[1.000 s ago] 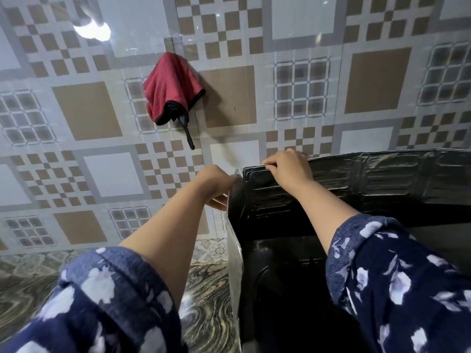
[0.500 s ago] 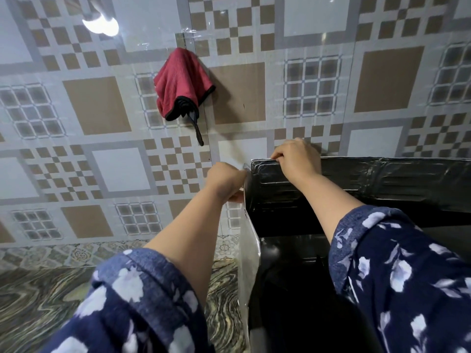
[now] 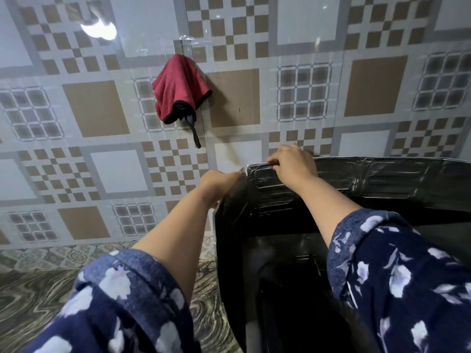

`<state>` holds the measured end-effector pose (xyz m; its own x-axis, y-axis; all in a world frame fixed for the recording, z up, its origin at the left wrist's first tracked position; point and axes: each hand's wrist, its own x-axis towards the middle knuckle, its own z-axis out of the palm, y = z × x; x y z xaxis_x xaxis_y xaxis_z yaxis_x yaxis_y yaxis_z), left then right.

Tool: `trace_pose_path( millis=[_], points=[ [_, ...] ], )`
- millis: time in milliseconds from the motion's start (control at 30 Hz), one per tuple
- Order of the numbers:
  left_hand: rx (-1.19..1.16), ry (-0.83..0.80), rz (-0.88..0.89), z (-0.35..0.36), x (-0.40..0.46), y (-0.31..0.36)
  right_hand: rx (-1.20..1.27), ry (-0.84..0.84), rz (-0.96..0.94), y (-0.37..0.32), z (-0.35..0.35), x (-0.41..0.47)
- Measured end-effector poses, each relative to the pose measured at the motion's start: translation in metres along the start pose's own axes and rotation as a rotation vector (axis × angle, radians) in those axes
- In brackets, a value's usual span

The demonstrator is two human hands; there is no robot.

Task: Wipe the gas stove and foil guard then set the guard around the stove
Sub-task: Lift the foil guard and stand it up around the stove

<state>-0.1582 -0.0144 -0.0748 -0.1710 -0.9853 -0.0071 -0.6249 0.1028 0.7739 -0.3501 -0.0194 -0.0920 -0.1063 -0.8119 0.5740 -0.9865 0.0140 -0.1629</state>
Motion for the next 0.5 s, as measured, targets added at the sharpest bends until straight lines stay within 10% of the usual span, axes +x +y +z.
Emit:
trace_pose_path(
  millis=[500],
  points=[
    [0.316,-0.053,0.23,-0.022,-0.033,-0.001,-0.026,-0.215,0.084,-0.015,-0.019,-0.026]
  ],
)
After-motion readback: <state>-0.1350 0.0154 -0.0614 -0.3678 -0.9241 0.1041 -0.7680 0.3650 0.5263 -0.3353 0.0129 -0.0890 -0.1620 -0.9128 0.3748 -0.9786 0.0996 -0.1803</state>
